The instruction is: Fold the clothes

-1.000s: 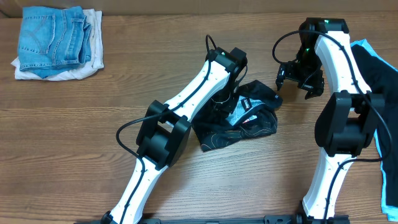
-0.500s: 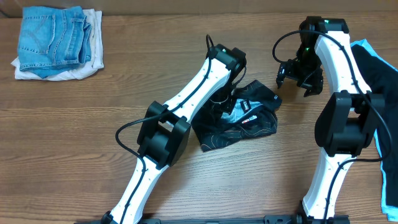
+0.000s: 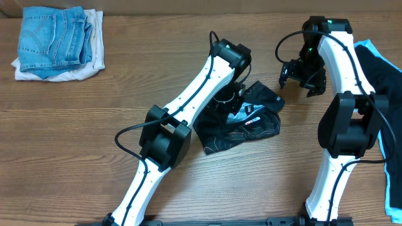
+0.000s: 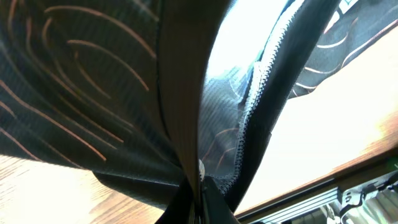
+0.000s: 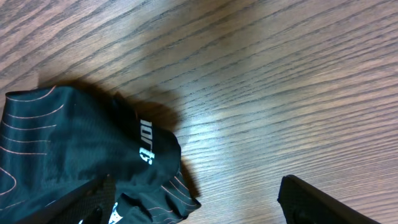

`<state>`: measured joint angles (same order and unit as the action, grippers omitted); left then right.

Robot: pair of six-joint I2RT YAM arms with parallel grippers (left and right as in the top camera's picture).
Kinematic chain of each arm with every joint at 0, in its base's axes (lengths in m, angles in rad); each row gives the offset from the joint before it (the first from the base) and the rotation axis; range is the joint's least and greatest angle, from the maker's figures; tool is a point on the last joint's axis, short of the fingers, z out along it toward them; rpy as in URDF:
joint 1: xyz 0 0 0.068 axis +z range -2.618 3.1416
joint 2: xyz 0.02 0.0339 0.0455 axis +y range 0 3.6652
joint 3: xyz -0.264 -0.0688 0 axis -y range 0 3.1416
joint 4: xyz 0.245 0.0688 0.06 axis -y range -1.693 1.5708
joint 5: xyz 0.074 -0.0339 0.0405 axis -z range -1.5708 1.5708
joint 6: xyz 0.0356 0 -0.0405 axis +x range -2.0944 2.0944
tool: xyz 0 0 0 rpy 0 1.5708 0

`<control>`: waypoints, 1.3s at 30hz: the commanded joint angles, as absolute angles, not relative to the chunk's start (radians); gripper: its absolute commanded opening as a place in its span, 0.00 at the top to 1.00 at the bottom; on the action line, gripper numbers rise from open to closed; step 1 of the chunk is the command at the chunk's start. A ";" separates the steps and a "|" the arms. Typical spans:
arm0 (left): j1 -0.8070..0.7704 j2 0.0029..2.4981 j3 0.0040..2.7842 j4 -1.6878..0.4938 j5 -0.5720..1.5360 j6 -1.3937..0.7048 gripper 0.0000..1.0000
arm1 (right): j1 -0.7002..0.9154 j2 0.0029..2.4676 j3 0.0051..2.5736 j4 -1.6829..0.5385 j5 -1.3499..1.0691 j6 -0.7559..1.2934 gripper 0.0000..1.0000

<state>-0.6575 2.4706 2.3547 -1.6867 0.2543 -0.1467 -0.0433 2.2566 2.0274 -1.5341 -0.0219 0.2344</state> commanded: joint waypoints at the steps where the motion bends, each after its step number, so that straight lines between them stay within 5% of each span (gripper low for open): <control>1: -0.678 2.429 2.304 -1.691 0.280 -0.120 0.96 | -0.049 2.244 2.041 -1.530 -0.027 0.232 0.12; 8: -0.678 2.331 2.146 -1.691 0.236 -0.138 0.95 | -0.067 2.244 2.041 -1.524 -0.027 0.232 0.12; 16: -0.694 2.328 2.035 -1.691 0.235 -0.097 0.65 | -0.070 2.244 2.041 -1.522 -0.030 0.233 0.12; 23: -0.680 2.328 2.037 -1.691 0.237 -0.081 0.55 | -0.070 2.244 2.041 -1.531 -0.084 0.228 0.08; 24: -0.677 2.327 2.038 -1.691 0.239 -0.080 0.49 | -0.070 2.244 2.041 -1.531 -0.084 0.228 0.04; 27: -0.672 2.324 2.038 -1.691 0.307 -0.030 0.00 | -0.070 2.244 2.041 -1.531 -0.084 0.228 0.00; 39: -0.668 2.297 2.051 -1.691 0.304 -0.004 0.00 | -0.070 2.244 2.041 -1.525 -0.084 0.228 0.00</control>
